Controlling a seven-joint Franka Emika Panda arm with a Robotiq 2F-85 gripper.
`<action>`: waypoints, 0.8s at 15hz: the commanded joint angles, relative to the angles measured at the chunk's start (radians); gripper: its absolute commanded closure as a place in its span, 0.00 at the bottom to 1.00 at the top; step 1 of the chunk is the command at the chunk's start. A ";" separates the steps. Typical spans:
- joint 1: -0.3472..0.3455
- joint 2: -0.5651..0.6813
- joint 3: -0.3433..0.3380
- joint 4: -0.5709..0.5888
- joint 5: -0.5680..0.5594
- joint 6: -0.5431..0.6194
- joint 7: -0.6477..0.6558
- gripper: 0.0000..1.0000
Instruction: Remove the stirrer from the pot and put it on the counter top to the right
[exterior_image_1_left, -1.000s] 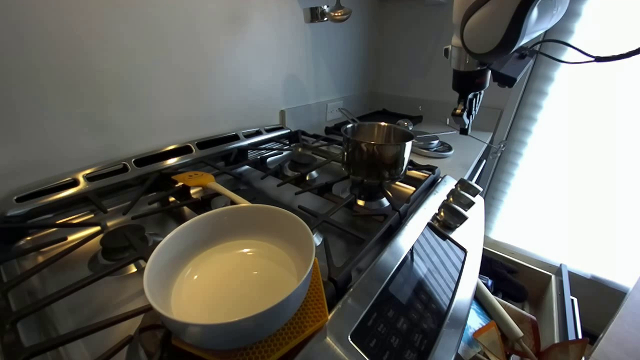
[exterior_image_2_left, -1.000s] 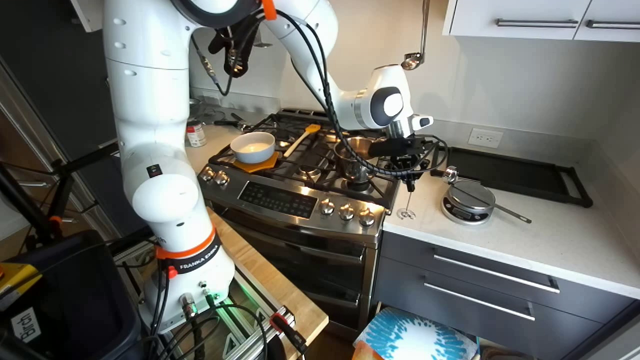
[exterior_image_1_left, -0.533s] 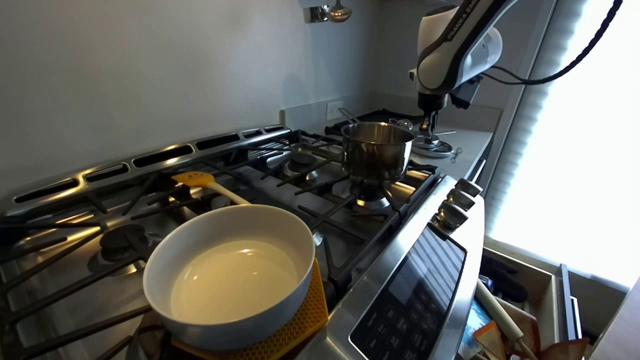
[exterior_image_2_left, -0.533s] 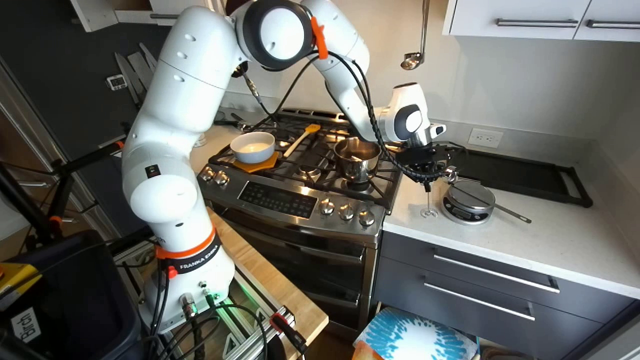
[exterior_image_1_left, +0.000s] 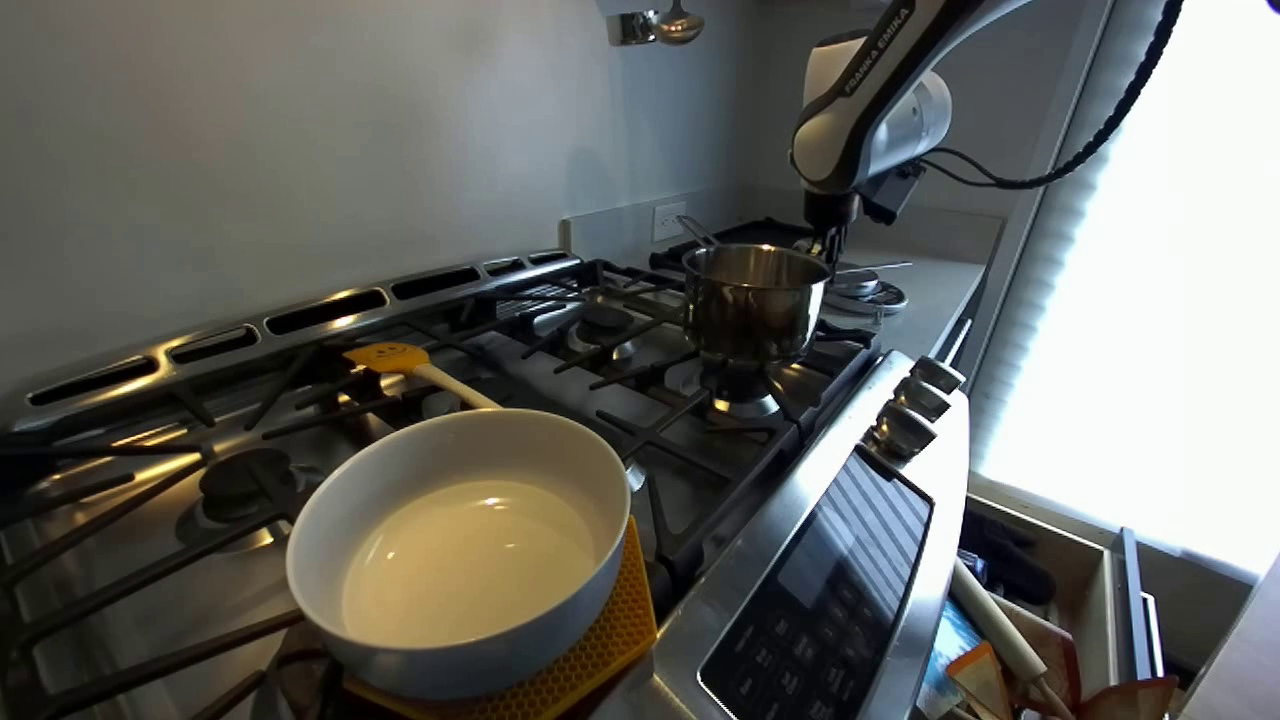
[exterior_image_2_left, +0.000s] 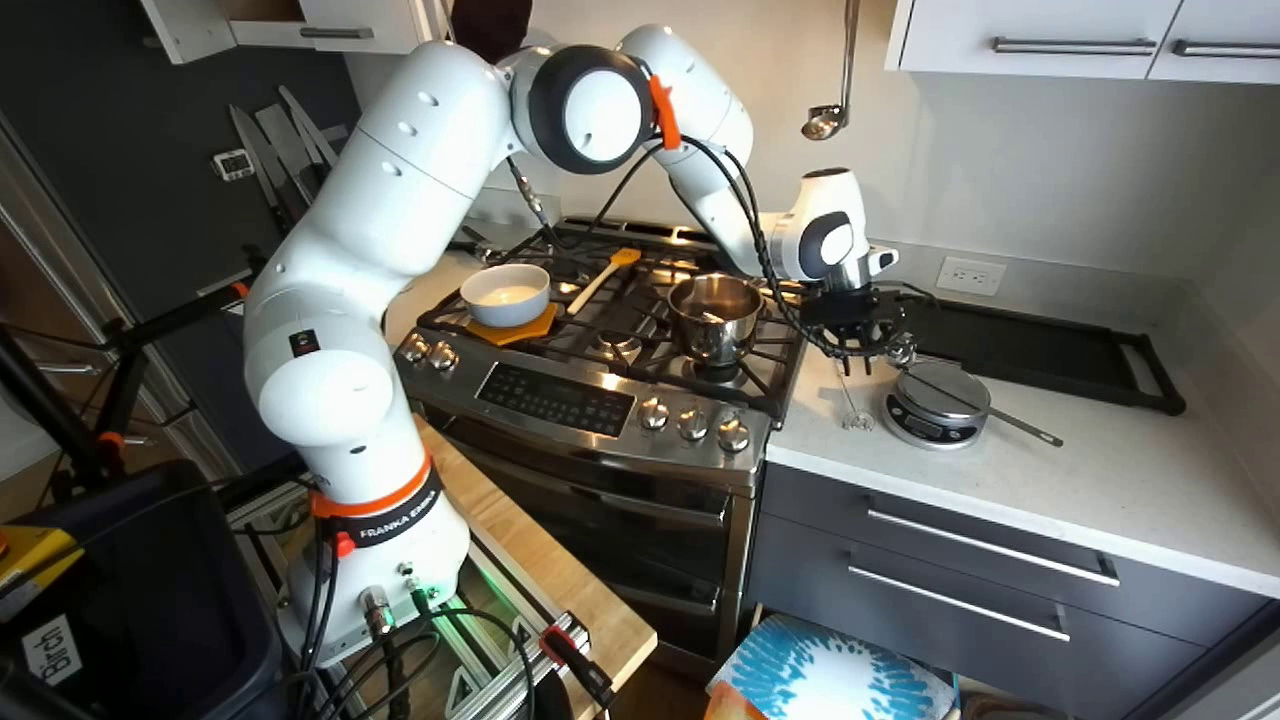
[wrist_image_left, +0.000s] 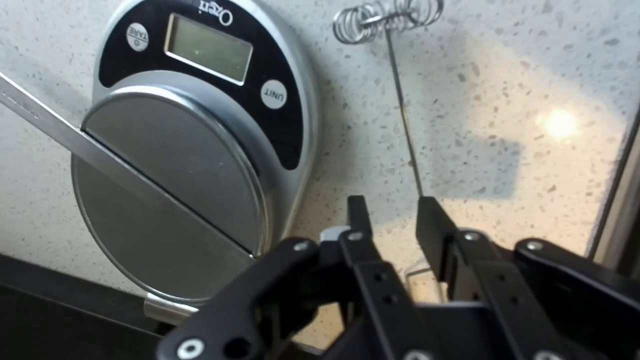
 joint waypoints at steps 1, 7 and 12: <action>-0.006 -0.081 -0.003 -0.052 0.031 -0.014 0.046 0.35; 0.040 -0.384 -0.005 -0.342 0.093 0.106 0.236 0.00; 0.280 -0.634 -0.291 -0.559 -0.185 0.113 0.651 0.00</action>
